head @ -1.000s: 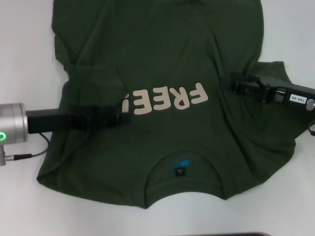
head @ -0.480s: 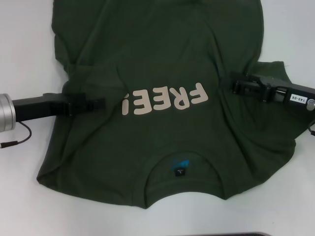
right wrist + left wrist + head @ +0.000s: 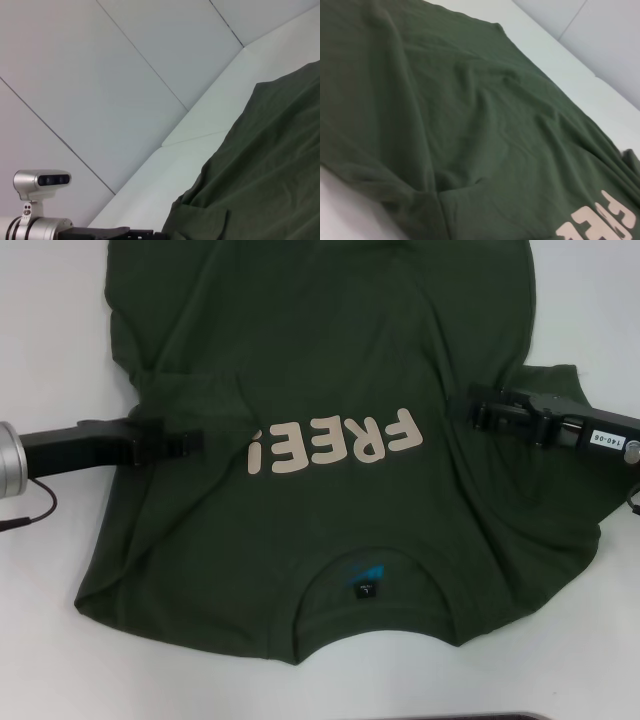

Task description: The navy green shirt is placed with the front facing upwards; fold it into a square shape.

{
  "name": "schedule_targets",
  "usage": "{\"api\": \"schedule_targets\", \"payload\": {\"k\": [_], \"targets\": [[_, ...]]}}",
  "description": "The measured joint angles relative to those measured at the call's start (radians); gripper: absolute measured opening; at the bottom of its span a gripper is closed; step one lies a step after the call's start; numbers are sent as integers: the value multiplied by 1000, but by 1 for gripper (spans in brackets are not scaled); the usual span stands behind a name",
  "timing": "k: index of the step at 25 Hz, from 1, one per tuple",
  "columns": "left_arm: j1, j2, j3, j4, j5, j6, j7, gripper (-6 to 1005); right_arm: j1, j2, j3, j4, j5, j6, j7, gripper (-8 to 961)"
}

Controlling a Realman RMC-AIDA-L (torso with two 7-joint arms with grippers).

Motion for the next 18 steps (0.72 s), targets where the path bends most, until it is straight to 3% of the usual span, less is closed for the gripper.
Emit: {"api": "schedule_targets", "payload": {"k": [18], "targets": [[8,-5,30,-11,2,-34,0,817,0,0,0,3,0,0,0,883]]}}
